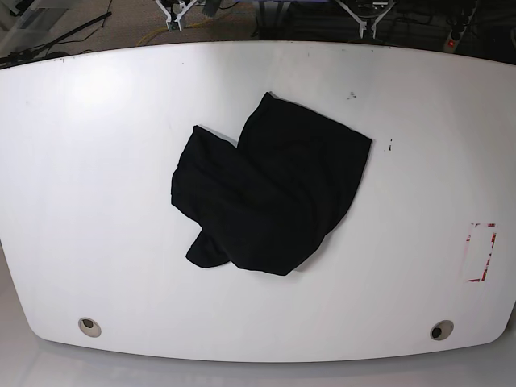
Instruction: Fold the T-shirt properly
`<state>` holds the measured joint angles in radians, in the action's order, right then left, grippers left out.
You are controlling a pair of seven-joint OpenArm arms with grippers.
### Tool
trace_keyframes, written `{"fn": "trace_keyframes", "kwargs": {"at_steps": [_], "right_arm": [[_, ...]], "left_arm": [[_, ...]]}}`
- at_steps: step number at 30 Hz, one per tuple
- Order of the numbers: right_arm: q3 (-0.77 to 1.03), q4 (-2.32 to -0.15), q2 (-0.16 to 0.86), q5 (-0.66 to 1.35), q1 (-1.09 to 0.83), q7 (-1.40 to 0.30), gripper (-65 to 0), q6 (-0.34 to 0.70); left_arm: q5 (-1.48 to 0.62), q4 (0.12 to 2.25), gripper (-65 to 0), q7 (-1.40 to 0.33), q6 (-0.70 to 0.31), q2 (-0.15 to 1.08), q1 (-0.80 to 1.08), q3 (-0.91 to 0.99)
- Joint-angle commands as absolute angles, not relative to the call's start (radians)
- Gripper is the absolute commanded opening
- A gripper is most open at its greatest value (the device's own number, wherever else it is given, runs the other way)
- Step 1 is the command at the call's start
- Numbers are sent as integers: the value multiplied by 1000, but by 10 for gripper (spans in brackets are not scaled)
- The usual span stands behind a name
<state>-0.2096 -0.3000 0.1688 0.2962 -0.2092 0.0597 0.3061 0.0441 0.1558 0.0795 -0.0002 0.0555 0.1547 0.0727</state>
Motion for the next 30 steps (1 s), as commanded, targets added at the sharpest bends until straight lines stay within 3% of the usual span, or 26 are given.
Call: {"fn": "trace_keyframes", "kwargs": {"at_steps": [1, 13, 24, 30], "right_arm": [[-210, -352, 181, 295, -225, 69, -331, 305], [-209, -306, 156, 300, -193, 68, -341, 311], [-203, -308, 162, 308, -286, 236, -344, 311], [-202, -493, 186, 309, -427, 249, -344, 311]], "left_arm": [[43, 180, -122, 100, 7, 64, 161, 70], [41, 166, -117, 93, -1, 56, 183, 74], [42, 433, -117, 130, -1, 53, 346, 71], [41, 654, -117, 128, -1, 58, 506, 74]]}}
